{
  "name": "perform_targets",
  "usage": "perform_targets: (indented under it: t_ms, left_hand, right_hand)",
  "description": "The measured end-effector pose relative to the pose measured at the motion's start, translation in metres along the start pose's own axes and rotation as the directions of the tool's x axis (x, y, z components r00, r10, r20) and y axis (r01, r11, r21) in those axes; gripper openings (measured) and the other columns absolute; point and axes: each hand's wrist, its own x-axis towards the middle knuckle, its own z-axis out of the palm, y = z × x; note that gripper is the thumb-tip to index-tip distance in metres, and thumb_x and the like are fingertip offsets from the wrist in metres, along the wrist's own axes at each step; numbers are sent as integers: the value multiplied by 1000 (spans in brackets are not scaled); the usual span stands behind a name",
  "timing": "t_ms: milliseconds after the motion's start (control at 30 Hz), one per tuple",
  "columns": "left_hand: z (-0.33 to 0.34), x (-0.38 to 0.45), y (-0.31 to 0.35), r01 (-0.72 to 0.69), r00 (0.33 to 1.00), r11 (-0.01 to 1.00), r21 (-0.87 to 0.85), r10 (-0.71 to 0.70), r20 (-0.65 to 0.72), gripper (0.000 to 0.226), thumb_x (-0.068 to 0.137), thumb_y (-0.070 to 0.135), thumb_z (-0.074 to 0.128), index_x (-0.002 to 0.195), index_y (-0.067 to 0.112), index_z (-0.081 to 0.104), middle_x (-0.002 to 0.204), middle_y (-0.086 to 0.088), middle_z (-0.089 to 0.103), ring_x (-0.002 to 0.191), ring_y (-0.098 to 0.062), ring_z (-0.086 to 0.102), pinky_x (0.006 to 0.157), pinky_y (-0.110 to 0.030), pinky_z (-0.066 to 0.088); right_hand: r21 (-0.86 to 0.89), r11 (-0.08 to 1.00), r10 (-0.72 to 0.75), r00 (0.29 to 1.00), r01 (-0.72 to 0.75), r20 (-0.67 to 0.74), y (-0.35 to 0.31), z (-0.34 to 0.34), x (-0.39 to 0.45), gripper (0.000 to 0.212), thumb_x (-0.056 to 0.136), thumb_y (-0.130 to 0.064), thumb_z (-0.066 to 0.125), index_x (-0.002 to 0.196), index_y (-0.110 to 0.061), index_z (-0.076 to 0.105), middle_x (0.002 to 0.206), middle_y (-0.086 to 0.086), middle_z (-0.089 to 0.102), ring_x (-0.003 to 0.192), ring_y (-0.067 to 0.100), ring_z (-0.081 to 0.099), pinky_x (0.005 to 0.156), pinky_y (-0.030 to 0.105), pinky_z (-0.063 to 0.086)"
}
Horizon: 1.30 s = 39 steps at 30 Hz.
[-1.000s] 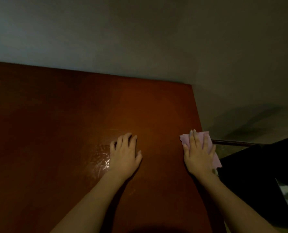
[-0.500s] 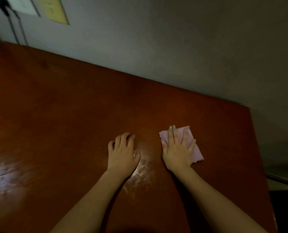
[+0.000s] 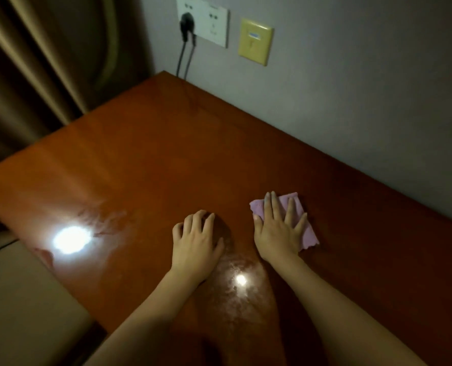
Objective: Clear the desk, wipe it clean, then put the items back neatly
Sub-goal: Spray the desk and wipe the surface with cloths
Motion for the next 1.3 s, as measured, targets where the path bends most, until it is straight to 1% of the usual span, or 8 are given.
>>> perform_targets:
  t_ms: [100, 233, 367, 567, 767, 1067, 1233, 1300]
  left_hand:
    - [-6, 20, -37, 27, 1000, 999, -19, -27, 7, 56, 71, 44, 74, 117, 13, 64, 117, -7, 62, 107, -28, 61, 82, -44, 49]
    - [-9, 45, -90, 59, 997, 996, -62, -61, -39, 55, 81, 45, 61, 126, 14, 58, 127, -7, 57, 117, -27, 53, 92, -44, 43]
    - [-17, 75, -146, 78, 995, 995, -55, -81, -62, 56, 79, 50, 40, 117, 16, 63, 118, -4, 62, 108, -24, 59, 85, -41, 48]
    - [-26, 123, -238, 137, 986, 988, -65, -142, -90, 61, 81, 52, 35, 123, 16, 59, 124, -5, 57, 115, -24, 54, 91, -42, 43]
    - [-35, 154, -314, 217, 967, 975, -46, -221, -125, 60, 80, 51, 36, 121, 15, 61, 121, -5, 59, 112, -23, 56, 87, -41, 45]
    - [-43, 181, -367, 249, 955, 967, -49, -253, -157, 57, 78, 49, 40, 117, 15, 63, 117, -5, 61, 106, -23, 58, 83, -39, 48]
    - [-43, 179, -371, 264, 948, 962, -76, -273, -164, 57, 79, 48, 40, 118, 14, 62, 118, -6, 60, 106, -23, 57, 83, -40, 47]
    - [-42, 175, -370, 277, 946, 958, -80, -287, -155, 57, 79, 47, 39, 119, 13, 62, 119, -7, 60, 107, -24, 57, 86, -40, 46]
  right_hand:
    - [-19, 999, -42, 999, 42, 6, -45, -4, 27, 61, 99, -49, 8, 149, -22, -15, 159, -4, -14, 145, 31, -16, 113, 60, -3]
    - [-33, 994, -106, 994, 106, -2, -110, -8, 65, 62, 99, -49, 9, 150, -22, -13, 159, -4, -13, 145, 31, -14, 113, 60, -2]
    - [-33, 984, -176, 984, 176, 11, -179, -14, 102, 62, 99, -49, 10, 150, -22, -12, 159, -4, -13, 145, 31, -15, 113, 60, -3]
    - [-51, 961, -271, 962, 272, 12, -276, -21, 156, 61, 100, -47, 10, 151, -21, -12, 159, -3, -12, 145, 31, -14, 113, 60, -3]
    - [-69, 929, -363, 932, 363, 10, -362, -26, 207, 62, 100, -48, 12, 151, -21, -12, 160, -1, -12, 145, 33, -13, 112, 61, -4]
    - [-89, 885, -457, 889, 457, 21, -439, -32, 242, 61, 100, -47, 11, 151, -22, -9, 160, -1, -9, 145, 32, -13, 113, 61, -3]
    - [-119, 777, -616, 785, 619, 63, -459, -32, 250, 56, 102, -43, 13, 152, -27, -4, 160, -8, -5, 145, 30, -14, 112, 61, -6]
    - [-131, 754, -641, 764, 644, 66, -459, -32, 248, 55, 102, -43, 13, 152, -28, -4, 160, -9, -5, 146, 29, -13, 112, 60, -6]
